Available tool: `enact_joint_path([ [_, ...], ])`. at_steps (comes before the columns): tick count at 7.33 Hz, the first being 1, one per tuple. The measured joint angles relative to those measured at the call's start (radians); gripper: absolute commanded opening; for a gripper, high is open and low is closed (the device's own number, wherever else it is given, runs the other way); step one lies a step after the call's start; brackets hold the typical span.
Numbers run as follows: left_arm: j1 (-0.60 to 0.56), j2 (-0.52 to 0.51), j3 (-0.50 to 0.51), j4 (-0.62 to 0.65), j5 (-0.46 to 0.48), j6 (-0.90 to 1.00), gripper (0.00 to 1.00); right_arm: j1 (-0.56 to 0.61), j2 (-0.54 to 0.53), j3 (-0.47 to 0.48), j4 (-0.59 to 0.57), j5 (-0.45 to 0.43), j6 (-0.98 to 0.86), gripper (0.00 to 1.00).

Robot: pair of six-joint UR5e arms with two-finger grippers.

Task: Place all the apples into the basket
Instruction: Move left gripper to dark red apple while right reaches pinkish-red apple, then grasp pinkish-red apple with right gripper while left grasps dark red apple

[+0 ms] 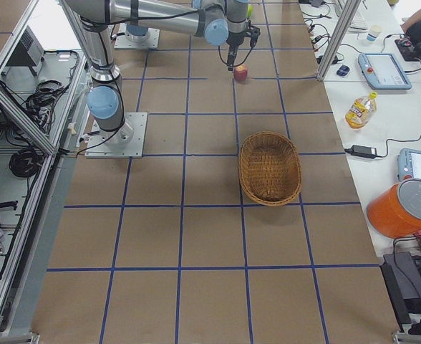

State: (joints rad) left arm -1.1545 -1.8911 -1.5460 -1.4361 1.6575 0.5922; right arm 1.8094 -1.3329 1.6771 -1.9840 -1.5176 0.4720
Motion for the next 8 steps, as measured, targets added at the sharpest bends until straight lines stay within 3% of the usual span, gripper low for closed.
enact_joint_path([
  [3,0.133,-0.025,-0.047,0.04,0.015,0.268,1.0,0.1,0.123,-0.032,-0.121,-0.004,0.167,1.0],
  [8,0.172,-0.061,-0.13,0.149,0.021,0.376,1.0,0.13,0.292,-0.11,-0.171,-0.001,0.348,1.0],
])
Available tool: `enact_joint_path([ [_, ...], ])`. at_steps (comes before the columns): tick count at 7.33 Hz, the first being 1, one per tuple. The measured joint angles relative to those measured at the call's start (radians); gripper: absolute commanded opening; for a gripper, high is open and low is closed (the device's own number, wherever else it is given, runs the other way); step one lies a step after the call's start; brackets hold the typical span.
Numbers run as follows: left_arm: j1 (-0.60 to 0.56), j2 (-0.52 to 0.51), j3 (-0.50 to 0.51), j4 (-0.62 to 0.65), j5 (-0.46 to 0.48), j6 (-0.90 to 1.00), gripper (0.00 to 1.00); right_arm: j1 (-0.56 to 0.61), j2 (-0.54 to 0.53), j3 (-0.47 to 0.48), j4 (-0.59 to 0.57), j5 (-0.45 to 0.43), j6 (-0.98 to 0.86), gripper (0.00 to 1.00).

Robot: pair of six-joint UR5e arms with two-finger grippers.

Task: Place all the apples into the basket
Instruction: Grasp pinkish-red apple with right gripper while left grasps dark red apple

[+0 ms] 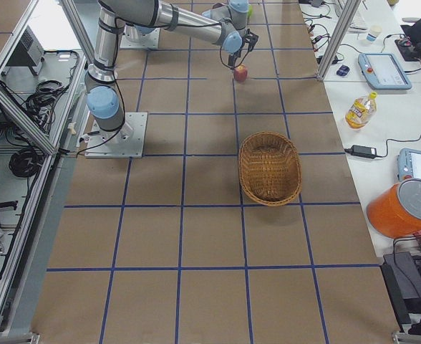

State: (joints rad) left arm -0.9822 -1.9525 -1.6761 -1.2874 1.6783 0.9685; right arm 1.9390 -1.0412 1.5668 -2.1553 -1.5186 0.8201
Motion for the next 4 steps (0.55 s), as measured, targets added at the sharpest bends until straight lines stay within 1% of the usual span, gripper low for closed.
enact_joint_path([
  [2,0.002,-0.004,-0.042,0.033,-0.003,0.01,1.0,0.002,0.057,-0.038,0.003,0.002,0.04,1.0],
  [3,0.002,-0.005,-0.067,0.05,-0.004,0.011,1.0,0.003,0.077,-0.042,0.002,0.004,0.048,0.75],
  [4,0.002,-0.007,-0.084,0.067,-0.004,0.011,1.0,0.003,0.094,-0.044,0.0,0.003,0.051,0.08],
])
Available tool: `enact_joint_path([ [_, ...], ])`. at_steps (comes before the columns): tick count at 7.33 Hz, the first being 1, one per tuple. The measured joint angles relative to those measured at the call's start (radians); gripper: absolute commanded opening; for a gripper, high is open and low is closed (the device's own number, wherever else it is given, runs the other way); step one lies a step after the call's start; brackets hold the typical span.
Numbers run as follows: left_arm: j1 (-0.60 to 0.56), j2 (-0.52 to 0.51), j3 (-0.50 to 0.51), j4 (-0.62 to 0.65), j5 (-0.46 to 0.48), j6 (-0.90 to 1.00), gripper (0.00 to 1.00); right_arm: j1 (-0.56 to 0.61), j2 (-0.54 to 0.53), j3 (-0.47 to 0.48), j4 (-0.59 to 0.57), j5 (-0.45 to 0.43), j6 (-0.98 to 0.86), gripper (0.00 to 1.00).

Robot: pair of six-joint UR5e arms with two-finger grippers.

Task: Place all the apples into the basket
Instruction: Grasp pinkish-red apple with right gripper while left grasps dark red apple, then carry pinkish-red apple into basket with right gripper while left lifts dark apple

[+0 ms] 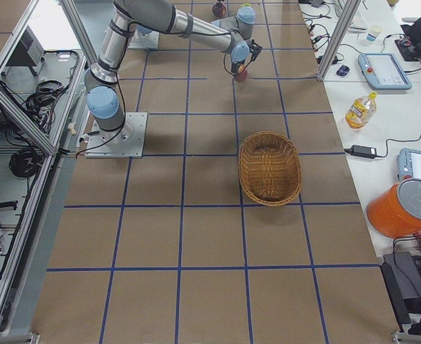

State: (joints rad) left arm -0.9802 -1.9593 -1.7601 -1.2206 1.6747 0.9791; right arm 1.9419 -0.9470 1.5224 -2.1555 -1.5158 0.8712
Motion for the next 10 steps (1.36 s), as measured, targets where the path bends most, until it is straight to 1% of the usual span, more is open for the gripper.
enact_joint_path([
  [1,0.0,-0.003,-0.01,0.008,0.0,0.0,1.0,0.0,0.012,-0.005,0.0,-0.002,0.0,0.0],
  [3,0.0,-0.015,-0.026,0.036,0.001,0.001,1.0,-0.004,0.012,-0.024,0.012,-0.005,0.0,0.0],
  [4,0.0,-0.023,-0.032,0.062,0.001,0.001,0.79,-0.009,-0.004,-0.034,0.032,-0.007,-0.001,0.0],
  [5,0.0,-0.029,-0.037,0.082,0.001,0.002,0.37,-0.027,-0.039,-0.053,0.086,-0.009,-0.009,0.0],
  [6,0.001,-0.031,-0.039,0.095,0.001,0.006,0.01,-0.062,-0.08,-0.088,0.178,-0.009,-0.041,0.0],
  [8,-0.002,-0.003,-0.033,0.084,-0.004,-0.011,0.0,-0.193,-0.158,-0.16,0.383,-0.01,-0.205,0.0],
  [9,-0.007,0.026,-0.021,0.048,-0.018,-0.054,0.0,-0.277,-0.189,-0.169,0.448,-0.02,-0.328,0.0],
  [10,-0.023,0.065,-0.002,-0.012,-0.051,-0.124,0.0,-0.369,-0.209,-0.17,0.486,-0.042,-0.478,0.0],
])
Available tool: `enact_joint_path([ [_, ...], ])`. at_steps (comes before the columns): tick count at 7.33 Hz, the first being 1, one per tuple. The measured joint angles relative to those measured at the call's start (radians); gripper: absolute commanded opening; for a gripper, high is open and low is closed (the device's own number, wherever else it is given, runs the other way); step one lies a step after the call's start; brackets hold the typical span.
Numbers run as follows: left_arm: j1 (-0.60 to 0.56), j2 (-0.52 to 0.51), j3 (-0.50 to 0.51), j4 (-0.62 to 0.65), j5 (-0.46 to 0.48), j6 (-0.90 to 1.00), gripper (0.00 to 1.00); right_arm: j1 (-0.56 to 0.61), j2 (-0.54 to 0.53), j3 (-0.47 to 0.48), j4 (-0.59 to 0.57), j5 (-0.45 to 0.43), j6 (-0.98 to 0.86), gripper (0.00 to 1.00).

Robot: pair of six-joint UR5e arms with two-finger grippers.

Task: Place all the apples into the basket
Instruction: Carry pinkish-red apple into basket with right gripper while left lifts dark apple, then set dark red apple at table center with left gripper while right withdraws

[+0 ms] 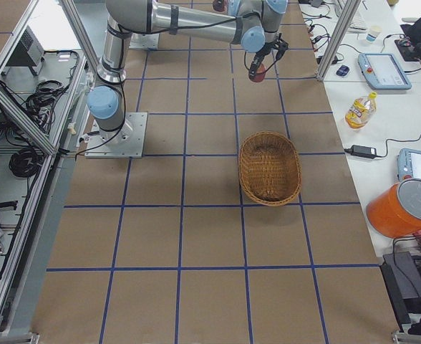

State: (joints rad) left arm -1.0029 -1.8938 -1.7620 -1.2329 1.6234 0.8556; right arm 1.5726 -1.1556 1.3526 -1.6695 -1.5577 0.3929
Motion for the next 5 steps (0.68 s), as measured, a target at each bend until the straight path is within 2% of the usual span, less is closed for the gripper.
enact_joint_path([
  [2,-0.106,0.058,0.043,-0.091,-0.062,-0.176,0.0,-0.176,-0.001,0.009,0.019,-0.034,-0.324,0.0],
  [3,-0.208,0.072,0.055,-0.103,-0.077,-0.305,0.0,-0.257,0.016,0.026,-0.012,-0.056,-0.464,0.0],
  [5,-0.43,0.057,0.072,-0.062,-0.115,-0.574,0.0,-0.387,0.076,0.049,-0.152,-0.087,-0.691,0.0],
])
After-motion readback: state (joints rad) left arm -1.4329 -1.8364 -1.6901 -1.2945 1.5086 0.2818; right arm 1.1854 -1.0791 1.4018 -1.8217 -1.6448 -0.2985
